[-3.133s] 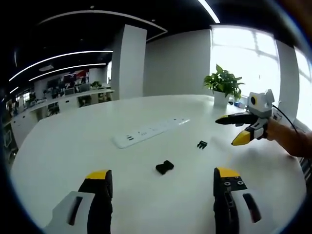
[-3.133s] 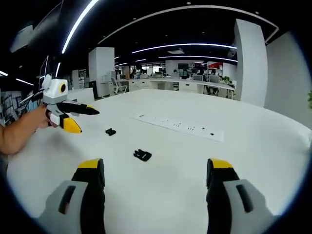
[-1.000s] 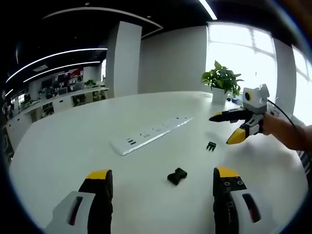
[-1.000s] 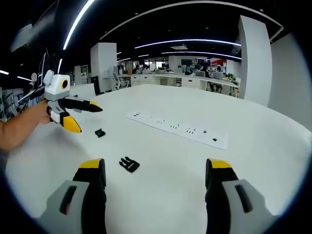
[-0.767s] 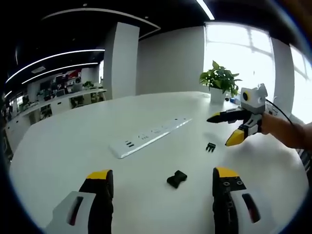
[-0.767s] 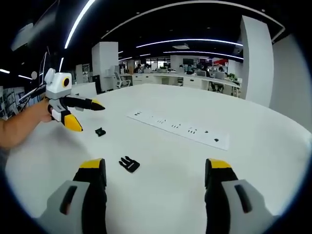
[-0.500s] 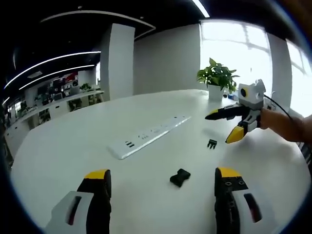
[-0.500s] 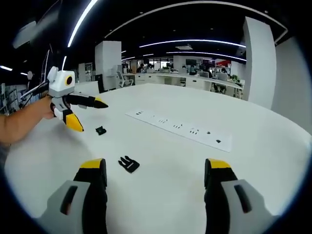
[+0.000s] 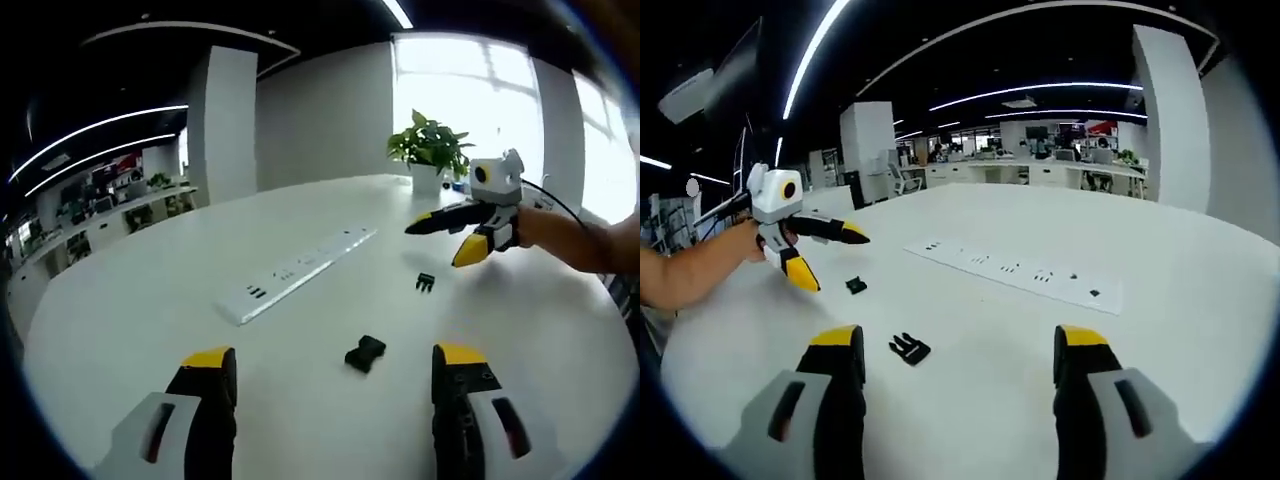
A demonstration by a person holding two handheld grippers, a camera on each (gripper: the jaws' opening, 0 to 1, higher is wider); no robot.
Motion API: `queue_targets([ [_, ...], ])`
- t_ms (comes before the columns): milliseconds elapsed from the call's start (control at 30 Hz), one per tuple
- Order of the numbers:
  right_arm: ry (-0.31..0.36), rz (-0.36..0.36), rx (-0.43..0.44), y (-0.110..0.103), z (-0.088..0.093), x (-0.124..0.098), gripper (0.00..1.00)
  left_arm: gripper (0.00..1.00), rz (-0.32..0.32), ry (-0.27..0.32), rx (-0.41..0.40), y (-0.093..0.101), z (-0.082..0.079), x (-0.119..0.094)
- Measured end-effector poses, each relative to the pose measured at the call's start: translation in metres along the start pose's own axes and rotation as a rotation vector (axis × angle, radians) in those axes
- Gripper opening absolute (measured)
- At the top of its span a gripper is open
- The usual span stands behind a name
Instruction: Snap the two parts of the plastic buckle together until the buckle closes and remains connected.
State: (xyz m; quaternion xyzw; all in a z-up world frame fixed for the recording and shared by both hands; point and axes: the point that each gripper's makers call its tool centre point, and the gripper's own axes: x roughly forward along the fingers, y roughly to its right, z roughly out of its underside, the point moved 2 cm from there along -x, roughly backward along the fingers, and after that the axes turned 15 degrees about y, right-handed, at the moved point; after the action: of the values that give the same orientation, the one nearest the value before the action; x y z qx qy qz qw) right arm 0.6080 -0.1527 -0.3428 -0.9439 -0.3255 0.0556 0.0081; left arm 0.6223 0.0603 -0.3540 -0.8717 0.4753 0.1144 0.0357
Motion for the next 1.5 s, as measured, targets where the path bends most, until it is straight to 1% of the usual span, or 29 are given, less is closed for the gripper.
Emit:
queue_targets([
  [100, 0.009, -0.022, 0.000, -0.001, -0.001, 0.000, 0.75, 0.80, 0.006, 0.013, -0.007, -0.001, -0.003, 0.001],
  [167, 0.009, -0.032, 0.000, -0.002, -0.001, 0.000, 0.75, 0.80, 0.021, 0.026, -0.014, 0.002, -0.005, 0.001],
  [233, 0.013, -0.040, 0.002, -0.002, -0.001, -0.001, 0.74, 0.79, 0.045, 0.021, -0.009, 0.003, -0.005, 0.002],
  [267, 0.015, -0.042, 0.004, -0.002, -0.002, -0.002, 0.74, 0.79, 0.071, 0.024, 0.004, 0.005, -0.006, 0.003],
  [333, 0.020, -0.047, -0.003, -0.001, -0.002, -0.003, 0.74, 0.79, 0.084, 0.027, 0.004, 0.005, -0.006, 0.003],
  [400, 0.020, -0.074, -0.024, -0.002, -0.002, -0.003, 0.75, 0.79, 0.108, 0.034, 0.003, 0.006, -0.007, 0.002],
  [433, 0.015, -0.087, -0.035, -0.003, -0.001, -0.003, 0.76, 0.79, 0.110, 0.033, 0.002, 0.005, -0.008, 0.002],
  [467, 0.015, -0.125, -0.058, -0.007, 0.000, -0.003, 0.79, 0.79, 0.118, 0.032, 0.002, 0.006, -0.008, 0.002],
  [500, 0.027, -0.145, -0.076, -0.009, -0.002, -0.003, 0.80, 0.79, 0.134, 0.033, 0.012, 0.006, -0.009, 0.002],
  [533, 0.029, -0.158, -0.085, -0.010, -0.002, -0.003, 0.80, 0.78, 0.163, 0.036, 0.025, 0.009, -0.009, 0.002],
  [667, 0.023, -0.160, -0.090, -0.007, -0.003, -0.004, 0.80, 0.78, 0.164, 0.023, 0.045, 0.007, -0.008, 0.001],
  [767, 0.032, -0.175, -0.075, -0.006, -0.006, -0.005, 0.79, 0.76, 0.169, 0.031, 0.051, 0.006, -0.010, -0.001],
  [833, 0.048, -0.201, -0.056, -0.007, -0.008, -0.005, 0.80, 0.75, 0.182, 0.039, 0.054, 0.007, -0.011, -0.001],
  [900, 0.048, -0.220, -0.062, -0.007, -0.008, -0.006, 0.79, 0.75, 0.194, 0.040, 0.053, 0.008, -0.012, -0.002],
  [967, 0.050, -0.243, -0.058, -0.008, -0.007, -0.006, 0.78, 0.73, 0.208, 0.026, 0.070, 0.007, -0.009, -0.003],
  [1033, 0.039, -0.265, -0.085, -0.009, -0.002, -0.004, 0.77, 0.72, 0.227, 0.015, 0.069, 0.008, -0.007, -0.003],
  [1100, 0.030, -0.274, -0.083, -0.010, 0.002, -0.002, 0.77, 0.72, 0.233, 0.007, 0.063, 0.008, -0.005, -0.003],
  [1200, 0.030, -0.282, -0.081, -0.011, 0.003, 0.000, 0.74, 0.70, 0.241, 0.003, 0.064, 0.008, -0.003, -0.003],
  [1267, 0.049, -0.308, -0.049, -0.015, 0.000, 0.000, 0.72, 0.70, 0.248, 0.007, 0.058, 0.009, -0.003, -0.003],
  [1333, 0.064, -0.331, -0.060, -0.018, -0.003, 0.000, 0.72, 0.70, 0.255, 0.015, 0.057, 0.009, -0.004, -0.004],
  [1400, 0.060, -0.366, -0.063, -0.023, -0.003, -0.001, 0.72, 0.69, 0.271, 0.024, 0.053, 0.009, -0.005, -0.005],
  [1433, 0.060, -0.389, -0.081, -0.026, -0.004, -0.003, 0.72, 0.68, 0.278, 0.026, 0.059, 0.009, -0.004, -0.005],
  [1500, 0.059, -0.390, -0.095, -0.027, -0.005, -0.003, 0.73, 0.68, 0.290, 0.033, 0.062, 0.009, -0.004, -0.006],
])
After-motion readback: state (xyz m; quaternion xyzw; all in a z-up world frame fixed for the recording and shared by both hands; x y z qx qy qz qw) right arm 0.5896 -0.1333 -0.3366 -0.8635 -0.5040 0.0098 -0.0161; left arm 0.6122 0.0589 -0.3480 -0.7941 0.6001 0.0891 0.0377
